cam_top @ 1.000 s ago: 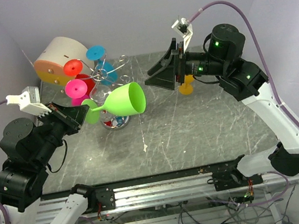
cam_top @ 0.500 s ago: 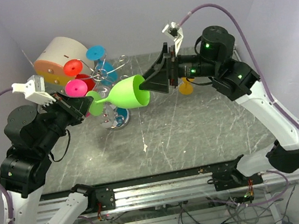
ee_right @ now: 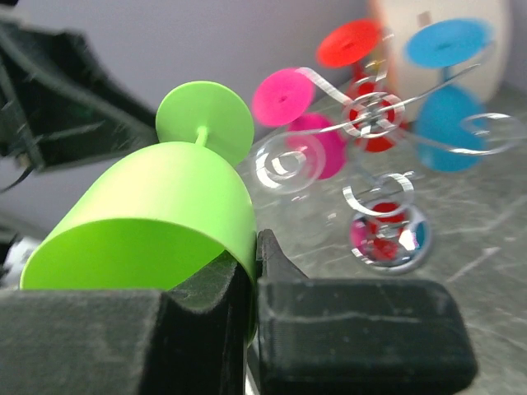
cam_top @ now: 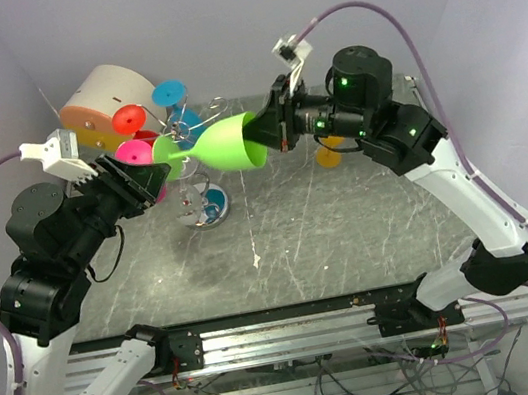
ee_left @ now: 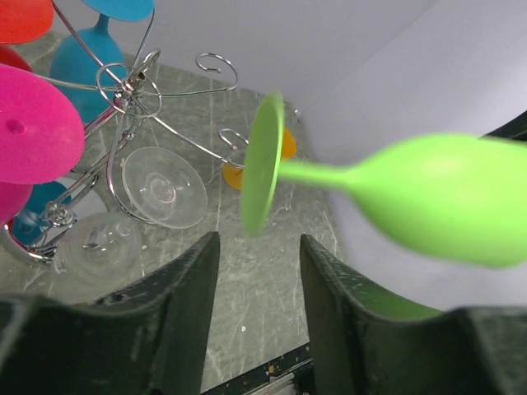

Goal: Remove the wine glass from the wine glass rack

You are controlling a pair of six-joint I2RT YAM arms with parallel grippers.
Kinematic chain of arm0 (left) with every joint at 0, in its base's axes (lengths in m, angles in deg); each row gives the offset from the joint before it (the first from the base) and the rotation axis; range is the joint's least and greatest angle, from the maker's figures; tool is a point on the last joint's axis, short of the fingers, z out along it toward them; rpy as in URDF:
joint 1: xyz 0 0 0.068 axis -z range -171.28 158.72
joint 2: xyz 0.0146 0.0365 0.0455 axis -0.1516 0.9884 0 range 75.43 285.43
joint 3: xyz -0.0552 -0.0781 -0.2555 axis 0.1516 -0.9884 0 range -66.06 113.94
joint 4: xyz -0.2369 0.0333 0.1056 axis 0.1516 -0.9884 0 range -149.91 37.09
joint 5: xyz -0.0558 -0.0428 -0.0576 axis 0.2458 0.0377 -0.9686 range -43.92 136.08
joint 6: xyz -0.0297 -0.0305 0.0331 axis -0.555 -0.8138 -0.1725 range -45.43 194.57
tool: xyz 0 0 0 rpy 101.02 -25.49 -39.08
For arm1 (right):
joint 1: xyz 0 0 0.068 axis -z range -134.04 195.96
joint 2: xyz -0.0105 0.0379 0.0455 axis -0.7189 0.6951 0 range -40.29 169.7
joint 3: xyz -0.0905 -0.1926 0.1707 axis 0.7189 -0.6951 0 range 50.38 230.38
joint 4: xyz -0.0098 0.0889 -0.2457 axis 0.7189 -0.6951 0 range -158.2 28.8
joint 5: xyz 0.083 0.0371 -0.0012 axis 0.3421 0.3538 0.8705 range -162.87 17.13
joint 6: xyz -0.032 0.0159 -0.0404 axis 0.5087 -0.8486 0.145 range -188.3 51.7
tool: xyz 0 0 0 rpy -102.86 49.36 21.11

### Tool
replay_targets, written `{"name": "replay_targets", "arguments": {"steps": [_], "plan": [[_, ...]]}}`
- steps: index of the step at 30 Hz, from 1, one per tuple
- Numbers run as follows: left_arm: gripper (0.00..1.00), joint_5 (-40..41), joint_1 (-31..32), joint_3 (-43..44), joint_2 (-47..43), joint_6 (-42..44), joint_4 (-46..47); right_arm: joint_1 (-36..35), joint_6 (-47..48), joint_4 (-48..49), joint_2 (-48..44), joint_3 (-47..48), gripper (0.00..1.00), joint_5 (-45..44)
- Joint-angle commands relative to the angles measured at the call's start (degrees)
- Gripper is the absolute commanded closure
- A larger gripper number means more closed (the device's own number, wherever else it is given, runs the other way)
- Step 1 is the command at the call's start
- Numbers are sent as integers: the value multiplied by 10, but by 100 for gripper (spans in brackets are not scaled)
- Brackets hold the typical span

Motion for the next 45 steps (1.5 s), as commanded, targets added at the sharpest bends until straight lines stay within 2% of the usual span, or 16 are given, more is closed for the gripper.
{"name": "replay_targets", "arguments": {"steps": [1,3,6,9,13,17,20,24,29,35,45], "plan": [[43,22,0,0,-7,-2,-6,21,36,-21,-12,57,100,-196],[43,29,0,-5,-12,-2,-11,46,55,-32,5,80,100,-277],[43,33,0,-14,-23,-2,-14,144,52,-57,61,136,100,-297],[44,32,0,-27,-37,-4,-16,276,6,-101,142,199,100,-264],[45,25,0,-44,-59,-7,-26,412,-45,-146,236,243,100,-231],[46,37,0,-53,-76,-4,-39,483,-44,-217,326,282,100,-216],[46,43,0,-63,-85,-2,-40,496,-26,-265,369,286,100,-225],[46,38,0,-82,-84,4,-40,496,-5,-255,341,209,100,-253],[47,26,0,-99,-80,9,-42,495,18,-301,340,182,100,-279],[48,38,0,-107,-93,9,-47,491,28,-308,308,138,100,-315],[48,64,0,-101,-127,8,-84,455,33,-309,334,95,100,-289]]}}
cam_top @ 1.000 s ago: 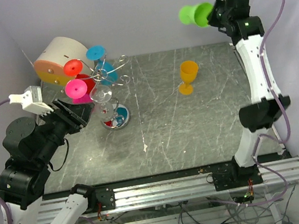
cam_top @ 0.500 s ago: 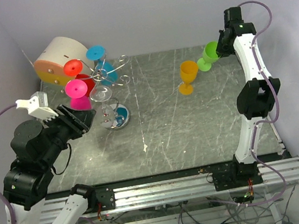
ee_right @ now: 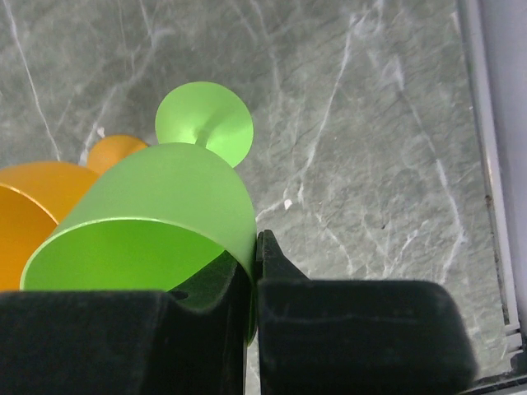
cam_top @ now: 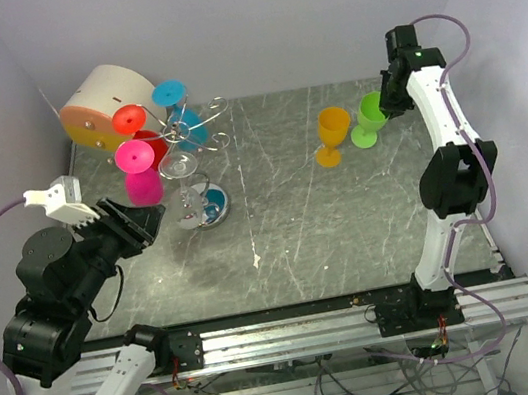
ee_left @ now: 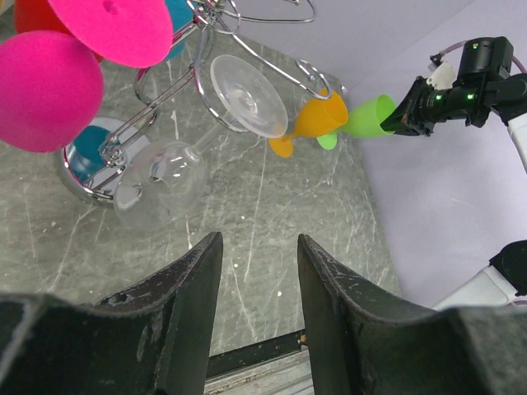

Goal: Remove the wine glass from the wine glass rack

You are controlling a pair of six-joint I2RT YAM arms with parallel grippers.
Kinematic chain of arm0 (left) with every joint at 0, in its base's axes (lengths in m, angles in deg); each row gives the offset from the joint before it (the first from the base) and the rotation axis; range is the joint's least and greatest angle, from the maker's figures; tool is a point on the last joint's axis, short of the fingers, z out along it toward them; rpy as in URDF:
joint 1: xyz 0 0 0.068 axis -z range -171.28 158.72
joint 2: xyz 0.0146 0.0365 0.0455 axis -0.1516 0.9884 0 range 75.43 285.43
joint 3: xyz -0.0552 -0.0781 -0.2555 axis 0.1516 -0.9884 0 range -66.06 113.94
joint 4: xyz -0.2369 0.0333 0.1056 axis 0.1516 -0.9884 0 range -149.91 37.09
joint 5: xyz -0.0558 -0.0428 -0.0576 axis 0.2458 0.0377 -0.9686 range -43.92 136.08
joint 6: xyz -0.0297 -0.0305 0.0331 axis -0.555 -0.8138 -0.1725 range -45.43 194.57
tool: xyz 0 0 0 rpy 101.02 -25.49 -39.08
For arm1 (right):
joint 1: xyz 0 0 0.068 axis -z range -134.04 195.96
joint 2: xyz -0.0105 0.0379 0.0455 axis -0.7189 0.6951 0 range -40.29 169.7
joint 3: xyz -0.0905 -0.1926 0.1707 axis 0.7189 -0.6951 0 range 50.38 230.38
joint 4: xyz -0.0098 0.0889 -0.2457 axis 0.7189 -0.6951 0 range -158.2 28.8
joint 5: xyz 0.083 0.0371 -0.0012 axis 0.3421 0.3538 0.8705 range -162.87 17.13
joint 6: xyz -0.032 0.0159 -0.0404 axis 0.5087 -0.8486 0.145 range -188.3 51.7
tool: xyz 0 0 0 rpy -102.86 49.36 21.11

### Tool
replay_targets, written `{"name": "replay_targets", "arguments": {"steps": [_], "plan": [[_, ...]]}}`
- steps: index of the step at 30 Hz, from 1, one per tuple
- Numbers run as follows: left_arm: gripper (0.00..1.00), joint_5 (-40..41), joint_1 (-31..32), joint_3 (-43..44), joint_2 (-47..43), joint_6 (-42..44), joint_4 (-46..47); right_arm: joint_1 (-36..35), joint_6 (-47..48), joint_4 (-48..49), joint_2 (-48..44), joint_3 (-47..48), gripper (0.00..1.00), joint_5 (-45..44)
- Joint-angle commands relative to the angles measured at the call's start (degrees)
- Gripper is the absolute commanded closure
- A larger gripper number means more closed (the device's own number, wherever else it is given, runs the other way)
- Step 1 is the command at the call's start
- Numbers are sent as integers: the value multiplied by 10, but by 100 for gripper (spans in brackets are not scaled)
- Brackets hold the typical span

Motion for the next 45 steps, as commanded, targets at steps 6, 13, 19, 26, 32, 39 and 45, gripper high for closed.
{"name": "replay_targets", "arguments": {"steps": [6,13,19,26,32,39,45], "plan": [[48,42,0,12,-29,10,-43,-45,0,17,9,-39,93,-3],[48,53,0,19,-37,11,-58,-49,-4,36,9,-70,89,-11],[48,53,0,18,-37,7,-60,-50,-13,52,-12,-93,84,-36],[48,52,1,8,-40,0,-56,-62,-16,49,-89,-63,79,-41],[48,56,0,-6,-49,-3,-48,-117,-20,58,-160,-23,73,46],[47,66,0,-11,-55,-9,-48,-215,-95,233,-248,-104,60,323],[47,75,0,-1,-61,-14,-58,-258,-164,335,-246,-120,60,495]]}}
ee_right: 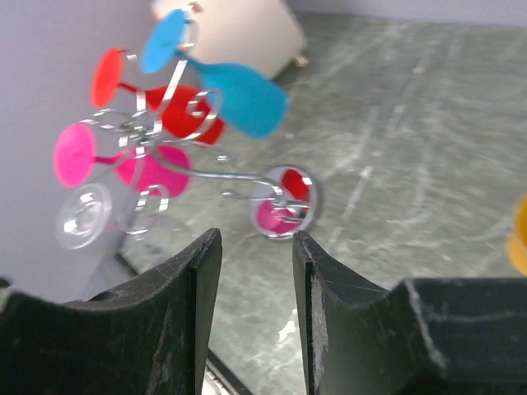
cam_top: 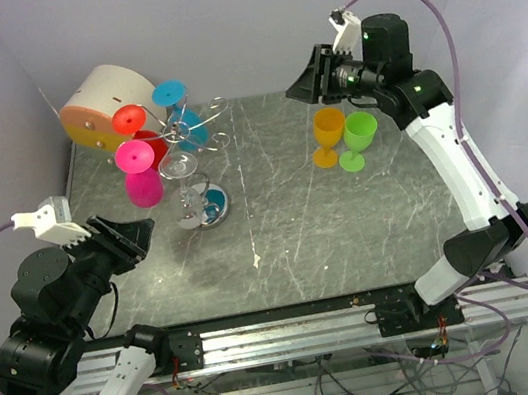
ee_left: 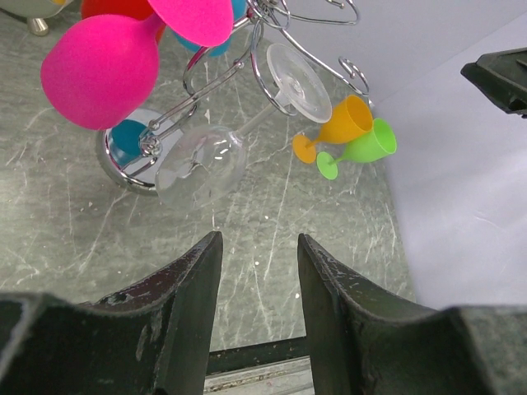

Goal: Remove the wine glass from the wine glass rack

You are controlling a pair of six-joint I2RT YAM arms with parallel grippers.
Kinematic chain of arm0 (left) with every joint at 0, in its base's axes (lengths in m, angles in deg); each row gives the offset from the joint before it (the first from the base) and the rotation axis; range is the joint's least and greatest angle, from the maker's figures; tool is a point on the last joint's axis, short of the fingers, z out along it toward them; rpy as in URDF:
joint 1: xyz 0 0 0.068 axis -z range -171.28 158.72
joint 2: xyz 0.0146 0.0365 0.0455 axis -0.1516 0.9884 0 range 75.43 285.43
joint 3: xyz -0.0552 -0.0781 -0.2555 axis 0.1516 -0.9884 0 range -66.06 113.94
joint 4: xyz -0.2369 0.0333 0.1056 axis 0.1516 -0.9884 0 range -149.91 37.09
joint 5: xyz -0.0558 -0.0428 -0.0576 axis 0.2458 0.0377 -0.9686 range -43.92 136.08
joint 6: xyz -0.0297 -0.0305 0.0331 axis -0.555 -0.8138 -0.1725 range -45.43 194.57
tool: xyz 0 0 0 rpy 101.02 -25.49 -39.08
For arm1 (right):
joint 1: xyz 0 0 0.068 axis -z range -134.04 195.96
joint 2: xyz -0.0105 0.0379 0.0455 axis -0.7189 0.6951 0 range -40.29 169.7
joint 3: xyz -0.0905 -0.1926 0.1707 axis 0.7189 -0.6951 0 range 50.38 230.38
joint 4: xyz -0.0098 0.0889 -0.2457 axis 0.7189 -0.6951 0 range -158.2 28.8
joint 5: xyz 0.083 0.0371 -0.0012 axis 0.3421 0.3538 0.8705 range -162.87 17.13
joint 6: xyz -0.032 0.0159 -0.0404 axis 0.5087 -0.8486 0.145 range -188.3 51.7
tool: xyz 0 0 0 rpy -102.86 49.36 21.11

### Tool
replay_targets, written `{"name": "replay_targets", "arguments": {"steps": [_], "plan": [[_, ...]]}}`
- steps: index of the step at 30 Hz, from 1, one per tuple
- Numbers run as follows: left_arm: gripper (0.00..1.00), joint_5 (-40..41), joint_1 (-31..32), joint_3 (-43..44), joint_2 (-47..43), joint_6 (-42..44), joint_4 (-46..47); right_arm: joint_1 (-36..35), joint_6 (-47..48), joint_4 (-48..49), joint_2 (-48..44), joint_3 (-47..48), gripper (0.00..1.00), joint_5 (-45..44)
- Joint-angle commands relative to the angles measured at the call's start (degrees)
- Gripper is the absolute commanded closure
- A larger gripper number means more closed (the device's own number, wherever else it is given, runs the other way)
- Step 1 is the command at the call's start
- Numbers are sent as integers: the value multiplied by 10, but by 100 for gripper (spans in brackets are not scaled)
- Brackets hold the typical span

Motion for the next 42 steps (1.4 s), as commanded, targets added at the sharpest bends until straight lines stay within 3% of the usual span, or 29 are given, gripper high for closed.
{"name": "replay_targets", "arguments": {"steps": [1,11,20,24,30,42], "plan": [[47,20,1,8,-9,-7,-3,-47,-66,108,10,-22,60,175],[44,8,0,6,5,-18,5,-196,-168,262,-45,-172,57,153],[44,16,0,1,-6,-27,11,-247,-394,564,-89,-388,54,86],[44,19,0,9,-8,-29,8,-265,-451,660,-55,-412,54,60],[45,28,0,19,-15,-23,-8,-270,-461,671,-15,-386,56,18],[45,30,0,12,-30,-27,-11,-290,-418,571,-10,-333,62,-89]]}}
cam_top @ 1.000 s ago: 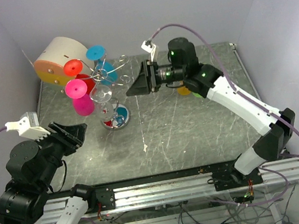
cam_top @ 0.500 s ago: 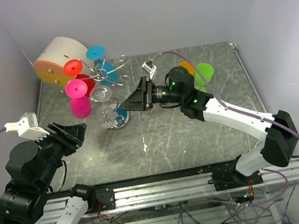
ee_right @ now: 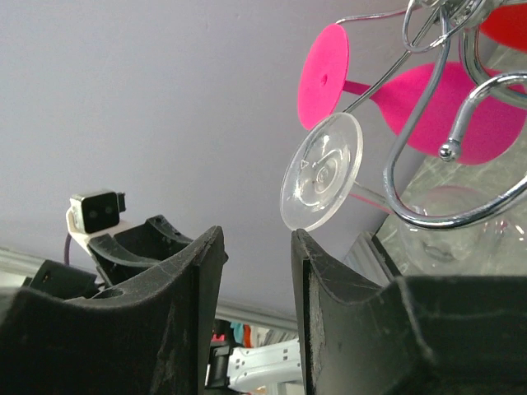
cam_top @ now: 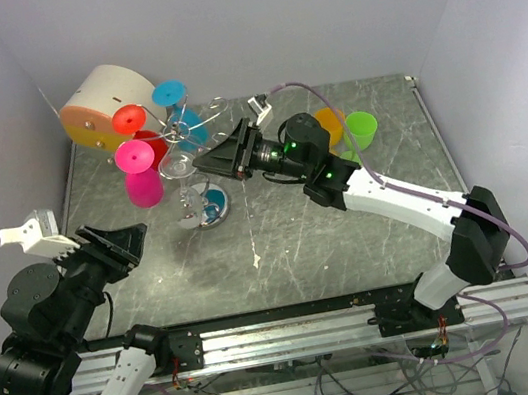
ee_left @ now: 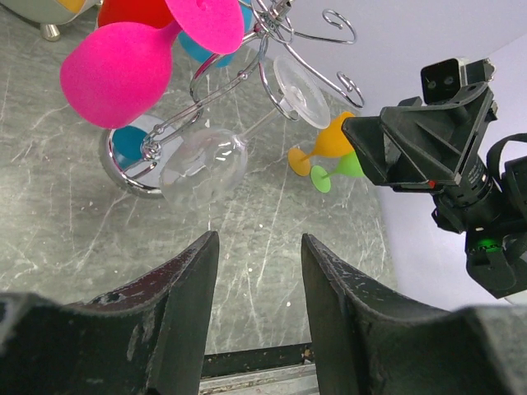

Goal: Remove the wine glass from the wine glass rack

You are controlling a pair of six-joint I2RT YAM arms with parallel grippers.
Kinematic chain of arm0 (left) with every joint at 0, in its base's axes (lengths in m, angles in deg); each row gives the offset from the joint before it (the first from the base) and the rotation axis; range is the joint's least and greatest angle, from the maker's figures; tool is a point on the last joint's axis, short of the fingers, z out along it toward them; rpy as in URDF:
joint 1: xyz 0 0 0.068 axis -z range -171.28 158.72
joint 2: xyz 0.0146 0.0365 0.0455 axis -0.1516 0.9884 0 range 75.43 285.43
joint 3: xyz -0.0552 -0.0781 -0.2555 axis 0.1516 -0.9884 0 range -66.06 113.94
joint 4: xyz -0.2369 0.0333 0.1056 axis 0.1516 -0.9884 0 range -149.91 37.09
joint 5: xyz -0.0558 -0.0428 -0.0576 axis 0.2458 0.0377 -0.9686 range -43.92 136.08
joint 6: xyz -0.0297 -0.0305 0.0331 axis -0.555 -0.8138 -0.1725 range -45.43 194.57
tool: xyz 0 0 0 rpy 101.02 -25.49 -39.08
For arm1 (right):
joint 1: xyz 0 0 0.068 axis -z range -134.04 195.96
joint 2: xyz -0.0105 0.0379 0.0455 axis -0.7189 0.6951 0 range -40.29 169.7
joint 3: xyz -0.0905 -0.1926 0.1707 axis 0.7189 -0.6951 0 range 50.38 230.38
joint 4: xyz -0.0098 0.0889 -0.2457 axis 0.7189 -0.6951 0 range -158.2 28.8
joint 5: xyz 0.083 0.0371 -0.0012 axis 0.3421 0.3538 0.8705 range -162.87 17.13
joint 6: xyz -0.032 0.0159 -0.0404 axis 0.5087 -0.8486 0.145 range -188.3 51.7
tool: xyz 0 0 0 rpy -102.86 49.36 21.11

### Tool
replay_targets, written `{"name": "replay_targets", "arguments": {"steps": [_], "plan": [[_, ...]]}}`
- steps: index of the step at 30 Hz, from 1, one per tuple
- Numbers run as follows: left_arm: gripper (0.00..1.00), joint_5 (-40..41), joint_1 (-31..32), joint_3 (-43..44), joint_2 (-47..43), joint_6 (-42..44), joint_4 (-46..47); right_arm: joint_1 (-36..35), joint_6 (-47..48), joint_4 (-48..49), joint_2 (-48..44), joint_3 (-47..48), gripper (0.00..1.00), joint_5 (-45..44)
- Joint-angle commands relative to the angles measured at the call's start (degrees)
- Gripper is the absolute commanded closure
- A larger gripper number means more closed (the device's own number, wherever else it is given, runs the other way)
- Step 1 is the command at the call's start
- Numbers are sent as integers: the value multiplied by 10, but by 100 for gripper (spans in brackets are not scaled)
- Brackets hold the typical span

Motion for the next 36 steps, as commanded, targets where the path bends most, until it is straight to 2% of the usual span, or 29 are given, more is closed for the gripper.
{"name": "replay_targets", "arguments": {"steps": [1,11,36], "plan": [[45,5,0,0,-4,-3,7,-16,25,-48,0,33,62,-58],[45,10,0,-1,-10,-6,4,-42,33,-99,-22,15,65,-110],[45,15,0,-16,-25,-8,-5,-44,31,-60,29,38,64,-144]]}}
